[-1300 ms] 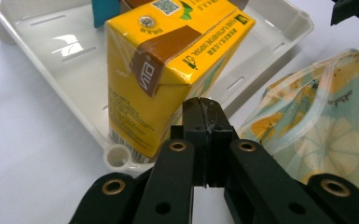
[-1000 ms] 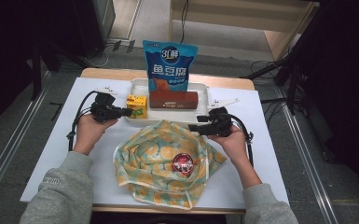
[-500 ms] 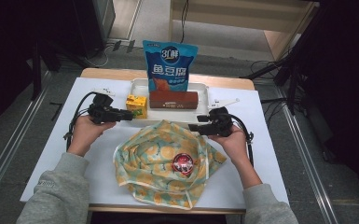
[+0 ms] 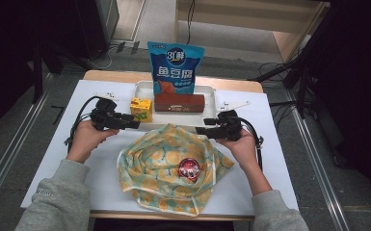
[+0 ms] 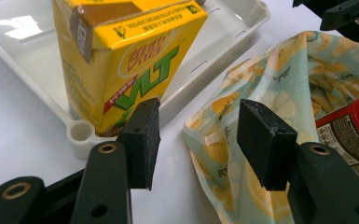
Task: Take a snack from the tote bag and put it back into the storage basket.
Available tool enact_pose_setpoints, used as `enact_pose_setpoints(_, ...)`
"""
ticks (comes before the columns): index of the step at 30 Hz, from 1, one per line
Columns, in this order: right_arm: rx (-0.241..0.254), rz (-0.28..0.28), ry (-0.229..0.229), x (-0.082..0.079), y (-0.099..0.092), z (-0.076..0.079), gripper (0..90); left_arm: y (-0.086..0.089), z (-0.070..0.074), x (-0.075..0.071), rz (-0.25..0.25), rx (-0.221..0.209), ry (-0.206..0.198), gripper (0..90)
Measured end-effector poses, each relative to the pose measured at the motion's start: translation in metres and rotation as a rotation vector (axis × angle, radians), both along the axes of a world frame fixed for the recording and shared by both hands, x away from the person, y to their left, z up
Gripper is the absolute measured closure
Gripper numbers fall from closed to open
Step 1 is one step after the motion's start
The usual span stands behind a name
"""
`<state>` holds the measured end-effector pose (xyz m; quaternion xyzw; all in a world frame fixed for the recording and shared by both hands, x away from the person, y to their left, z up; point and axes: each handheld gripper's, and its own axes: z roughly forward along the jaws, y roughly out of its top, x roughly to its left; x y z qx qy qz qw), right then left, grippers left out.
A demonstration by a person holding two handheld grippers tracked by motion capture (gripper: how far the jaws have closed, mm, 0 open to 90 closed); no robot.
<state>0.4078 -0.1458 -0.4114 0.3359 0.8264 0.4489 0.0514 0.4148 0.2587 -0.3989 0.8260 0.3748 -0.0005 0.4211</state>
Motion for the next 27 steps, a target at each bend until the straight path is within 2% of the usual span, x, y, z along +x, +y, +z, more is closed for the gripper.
enact_pose_setpoints(6,0.001,-0.008,0.009,0.0,-0.001,0.004,43.9,0.003,0.0,0.0,0.003,-0.001,0.01,47.0)
enact_pose_setpoints(8,0.003,-0.004,0.0,-0.001,-0.001,0.006,43.8,0.003,0.0,-0.001,0.001,-0.001,0.009,46.4)
enact_pose_setpoints(27,0.0,0.024,-0.014,-0.02,-0.003,0.019,43.9,0.004,0.0,-0.006,-0.007,0.002,0.009,42.0)
